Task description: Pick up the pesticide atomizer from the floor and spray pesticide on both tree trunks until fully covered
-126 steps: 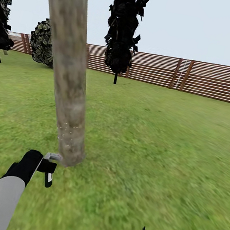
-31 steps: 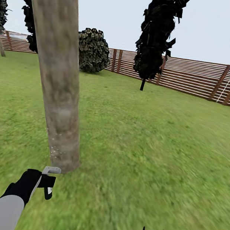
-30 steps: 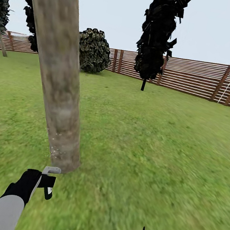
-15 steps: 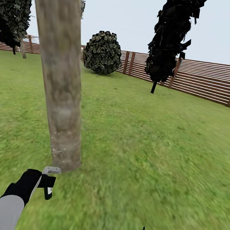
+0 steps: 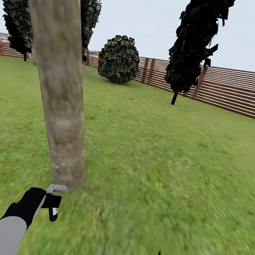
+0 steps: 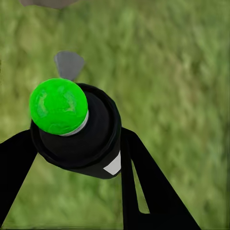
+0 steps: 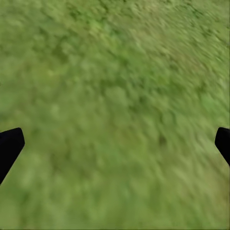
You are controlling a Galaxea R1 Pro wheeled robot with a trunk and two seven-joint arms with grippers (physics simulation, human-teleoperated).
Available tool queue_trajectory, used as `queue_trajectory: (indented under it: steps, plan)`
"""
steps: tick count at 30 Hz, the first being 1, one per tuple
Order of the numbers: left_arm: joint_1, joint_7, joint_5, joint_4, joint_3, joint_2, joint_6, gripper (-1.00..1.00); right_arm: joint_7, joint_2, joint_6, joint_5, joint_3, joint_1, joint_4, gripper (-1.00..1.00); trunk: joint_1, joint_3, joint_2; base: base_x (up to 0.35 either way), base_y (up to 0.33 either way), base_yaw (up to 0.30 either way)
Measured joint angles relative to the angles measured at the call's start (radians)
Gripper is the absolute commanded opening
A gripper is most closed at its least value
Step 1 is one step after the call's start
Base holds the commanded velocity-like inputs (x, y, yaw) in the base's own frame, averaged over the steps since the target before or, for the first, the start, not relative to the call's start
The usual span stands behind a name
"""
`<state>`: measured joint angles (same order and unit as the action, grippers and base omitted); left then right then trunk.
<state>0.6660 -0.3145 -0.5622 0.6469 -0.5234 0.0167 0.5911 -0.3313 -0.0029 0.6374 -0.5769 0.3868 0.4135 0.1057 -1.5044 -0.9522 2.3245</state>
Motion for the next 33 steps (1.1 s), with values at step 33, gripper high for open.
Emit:
queue_trajectory:
  steps: [33]
  plan:
    - [0.0,0.002,-0.001,0.0,-0.004,0.0,0.001,-1.0,0.0,0.0,-0.001,-0.001,0.0,0.0,0.0,1.0,0.0,0.0,0.0,0.016,-0.275,0.192]
